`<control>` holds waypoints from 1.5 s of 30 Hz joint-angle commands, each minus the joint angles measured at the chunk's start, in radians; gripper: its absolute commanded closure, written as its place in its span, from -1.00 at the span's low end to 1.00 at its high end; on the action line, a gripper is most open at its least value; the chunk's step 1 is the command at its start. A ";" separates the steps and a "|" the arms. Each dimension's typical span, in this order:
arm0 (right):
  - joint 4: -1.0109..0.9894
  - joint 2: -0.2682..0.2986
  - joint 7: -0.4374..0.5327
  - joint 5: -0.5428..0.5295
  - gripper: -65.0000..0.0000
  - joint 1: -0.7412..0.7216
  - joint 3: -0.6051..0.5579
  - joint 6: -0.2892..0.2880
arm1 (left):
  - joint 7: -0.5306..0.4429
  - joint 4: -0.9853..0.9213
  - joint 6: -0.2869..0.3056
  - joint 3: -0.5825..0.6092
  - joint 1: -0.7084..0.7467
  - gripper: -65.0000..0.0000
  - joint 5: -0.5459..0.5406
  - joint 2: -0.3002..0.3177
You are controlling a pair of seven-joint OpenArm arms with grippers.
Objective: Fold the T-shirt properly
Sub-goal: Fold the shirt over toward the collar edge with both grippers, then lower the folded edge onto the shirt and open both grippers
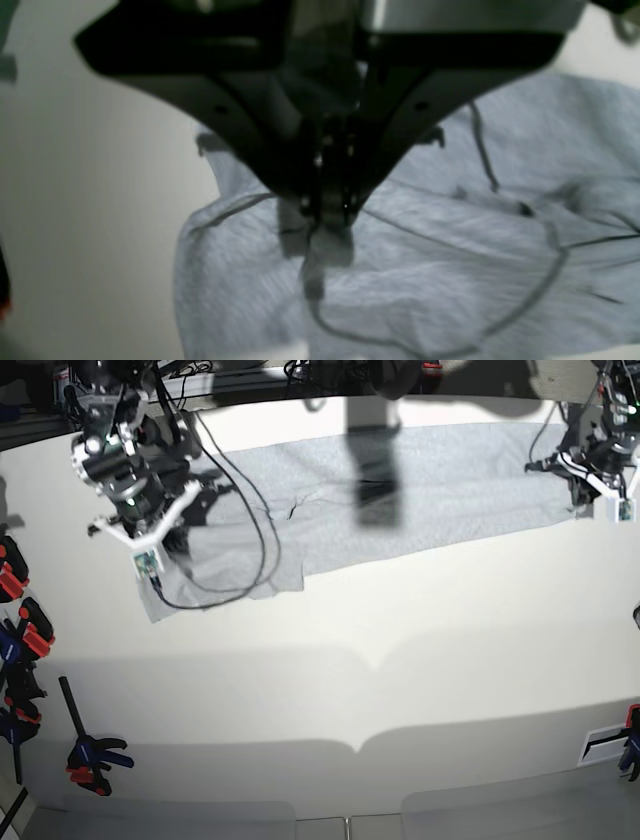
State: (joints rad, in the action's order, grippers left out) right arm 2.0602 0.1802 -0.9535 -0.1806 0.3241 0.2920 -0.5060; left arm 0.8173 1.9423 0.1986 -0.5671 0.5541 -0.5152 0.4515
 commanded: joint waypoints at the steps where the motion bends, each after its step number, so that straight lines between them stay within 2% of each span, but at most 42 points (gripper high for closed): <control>1: 0.021 0.008 0.024 0.001 1.00 0.003 0.017 -0.003 | -0.014 0.016 0.000 -0.010 0.007 1.00 0.021 0.008; 5: 0.021 0.008 0.029 0.000 1.00 0.029 0.068 -0.003 | -0.013 0.016 0.000 -0.010 0.017 1.00 0.071 -0.008; 8: 0.021 0.008 0.024 -0.011 1.00 0.029 0.087 -0.003 | -0.003 0.016 0.000 -0.010 0.017 1.00 0.069 -0.008; 11: 0.021 0.002 0.001 -0.023 1.00 0.029 0.087 -0.003 | 0.026 0.016 0.000 -0.010 0.023 1.00 0.069 -0.008; 21: 0.021 -0.037 -0.025 -0.025 1.00 0.029 0.087 -0.003 | 0.024 0.016 0.000 -0.010 0.059 1.00 0.070 -0.008; 24: 0.021 -0.037 -0.071 -0.066 1.00 0.029 0.087 -0.003 | 0.024 0.016 0.000 -0.010 0.061 1.00 0.070 -0.008; 25: 0.021 -0.037 -0.080 -0.072 0.92 0.029 0.087 -0.003 | 0.024 0.016 0.000 -0.010 0.061 1.00 0.070 -0.008; 28: 0.021 -0.037 -0.087 -0.090 0.53 0.029 0.087 -0.003 | 0.033 0.016 0.000 -0.010 0.061 1.00 0.069 -0.008; 30: 0.021 -0.036 -0.087 -0.089 0.36 0.029 0.087 -0.003 | 0.055 0.016 0.000 -0.010 0.061 1.00 0.069 -0.008; 31: 0.021 -0.036 -0.087 -0.090 0.31 0.029 0.087 -0.003 | 0.061 0.016 0.000 -0.010 0.061 0.87 0.069 -0.008; 33: 0.021 -0.036 -0.101 -0.091 0.26 0.028 0.087 -0.003 | 0.074 0.016 0.000 -0.010 0.061 0.42 0.070 -0.008; 35: 0.021 -0.036 -0.129 -0.108 0.26 0.028 0.087 -0.003 | 0.077 0.016 0.000 -0.010 0.061 0.15 0.070 -0.008; 39: 0.027 -0.035 -0.131 -0.117 0.26 0.027 0.087 -0.003 | 0.069 0.016 0.000 -0.010 0.061 0.12 0.070 -0.008; 41: 0.045 -0.036 -0.099 -0.116 0.26 0.025 0.087 -0.003 | 0.029 0.018 -0.001 -0.010 0.060 0.12 0.069 -0.008; 42: 0.056 -0.036 -0.059 -0.116 0.26 0.025 0.087 -0.003 | -0.005 0.018 -0.001 -0.010 0.060 0.12 0.067 -0.008; 45: 0.045 -0.039 0.151 -0.157 0.26 0.025 0.082 -0.003 | -0.123 0.016 0.006 -0.006 0.044 0.13 0.010 -0.009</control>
State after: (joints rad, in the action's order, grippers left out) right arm 2.0933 0.1356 -0.8078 -0.3332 0.3534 0.3748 -0.5053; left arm 0.7078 1.9419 0.2028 -0.5667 0.6018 -0.5014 0.4294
